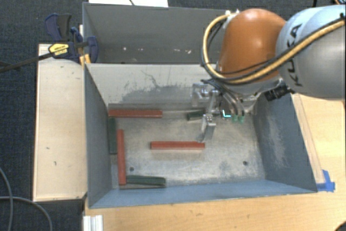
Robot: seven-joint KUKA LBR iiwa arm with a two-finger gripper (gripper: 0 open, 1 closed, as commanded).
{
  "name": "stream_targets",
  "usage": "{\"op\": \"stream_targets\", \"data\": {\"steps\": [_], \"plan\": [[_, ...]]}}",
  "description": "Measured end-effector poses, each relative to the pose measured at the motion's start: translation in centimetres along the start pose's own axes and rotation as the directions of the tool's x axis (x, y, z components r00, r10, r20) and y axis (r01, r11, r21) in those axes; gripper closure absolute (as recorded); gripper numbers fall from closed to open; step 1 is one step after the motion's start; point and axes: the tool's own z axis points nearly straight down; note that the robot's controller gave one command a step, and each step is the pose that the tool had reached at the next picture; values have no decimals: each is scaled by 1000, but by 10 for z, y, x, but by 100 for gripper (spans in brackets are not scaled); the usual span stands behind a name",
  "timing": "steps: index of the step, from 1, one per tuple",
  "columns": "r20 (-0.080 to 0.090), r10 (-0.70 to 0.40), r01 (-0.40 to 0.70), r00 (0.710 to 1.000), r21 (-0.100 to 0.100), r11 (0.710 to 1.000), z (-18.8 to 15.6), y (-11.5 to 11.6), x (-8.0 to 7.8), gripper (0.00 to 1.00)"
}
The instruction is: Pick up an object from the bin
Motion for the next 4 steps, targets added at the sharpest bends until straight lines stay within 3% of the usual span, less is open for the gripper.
{"op": "stream_targets", "data": {"steps": [1, 2, 3, 4], "plan": [[-2, 15, -15, 1000, 0, 1000, 128, 44, 15, 0], [7, 21, -21, 1000, -1, 1000, 124, 43, 12, 100], [7, 21, -21, 1000, -1, 1000, 124, 42, 12, 0], [10, 85, -85, 996, 1, 996, 134, -14, -14, 0]]}}
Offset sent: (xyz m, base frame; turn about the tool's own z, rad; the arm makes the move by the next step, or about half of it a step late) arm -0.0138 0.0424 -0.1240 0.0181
